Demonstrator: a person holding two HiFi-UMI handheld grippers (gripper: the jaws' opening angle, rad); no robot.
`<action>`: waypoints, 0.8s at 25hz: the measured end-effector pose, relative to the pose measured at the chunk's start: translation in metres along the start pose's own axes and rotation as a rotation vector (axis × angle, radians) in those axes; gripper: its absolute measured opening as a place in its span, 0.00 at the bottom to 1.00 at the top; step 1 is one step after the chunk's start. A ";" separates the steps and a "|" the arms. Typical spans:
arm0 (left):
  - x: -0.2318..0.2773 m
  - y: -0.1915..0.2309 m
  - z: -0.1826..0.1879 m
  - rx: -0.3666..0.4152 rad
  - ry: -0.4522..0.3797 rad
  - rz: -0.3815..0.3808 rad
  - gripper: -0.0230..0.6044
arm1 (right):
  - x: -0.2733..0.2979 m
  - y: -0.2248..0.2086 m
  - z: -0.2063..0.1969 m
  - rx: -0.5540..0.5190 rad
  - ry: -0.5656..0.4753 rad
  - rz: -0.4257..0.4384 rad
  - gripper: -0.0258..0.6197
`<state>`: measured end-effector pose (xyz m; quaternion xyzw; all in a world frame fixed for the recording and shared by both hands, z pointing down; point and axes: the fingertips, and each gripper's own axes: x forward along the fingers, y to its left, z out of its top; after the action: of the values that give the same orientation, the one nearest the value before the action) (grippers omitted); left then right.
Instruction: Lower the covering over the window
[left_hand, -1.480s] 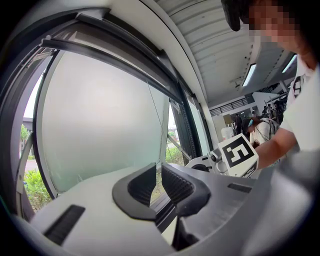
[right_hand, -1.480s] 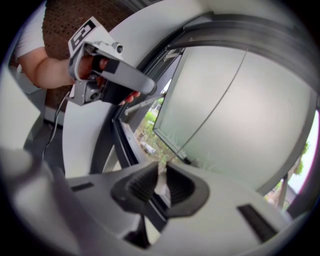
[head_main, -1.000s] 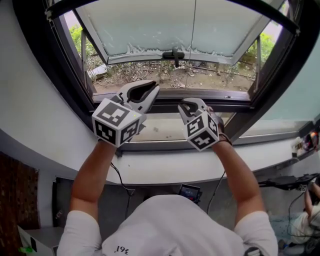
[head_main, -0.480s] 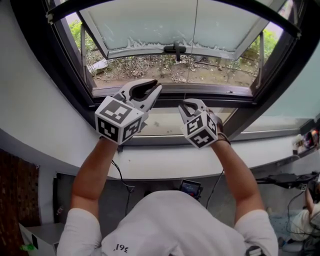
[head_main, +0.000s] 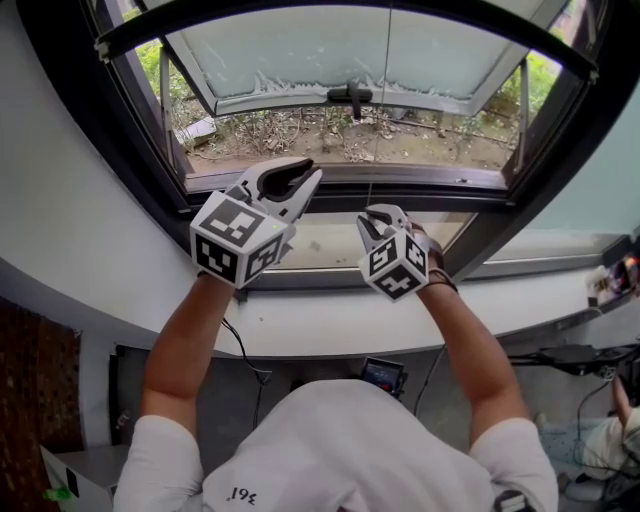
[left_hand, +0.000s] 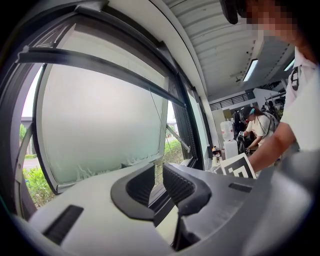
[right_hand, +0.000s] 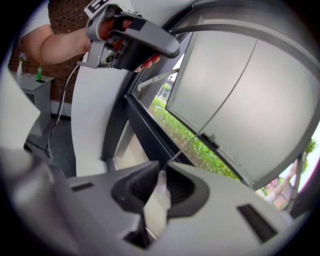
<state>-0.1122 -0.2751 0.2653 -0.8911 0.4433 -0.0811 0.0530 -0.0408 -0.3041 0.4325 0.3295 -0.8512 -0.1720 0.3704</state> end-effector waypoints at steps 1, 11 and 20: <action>-0.001 0.000 0.002 0.006 -0.002 0.003 0.11 | 0.002 0.003 -0.004 -0.005 0.009 0.004 0.13; -0.008 0.009 0.029 0.107 -0.026 0.043 0.12 | 0.018 0.026 -0.035 -0.020 0.085 0.027 0.13; -0.009 0.013 0.052 0.217 -0.042 0.074 0.14 | 0.029 0.038 -0.042 -0.040 0.111 0.038 0.13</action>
<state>-0.1177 -0.2749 0.2113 -0.8647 0.4633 -0.1079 0.1613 -0.0409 -0.2987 0.4959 0.3147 -0.8319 -0.1634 0.4269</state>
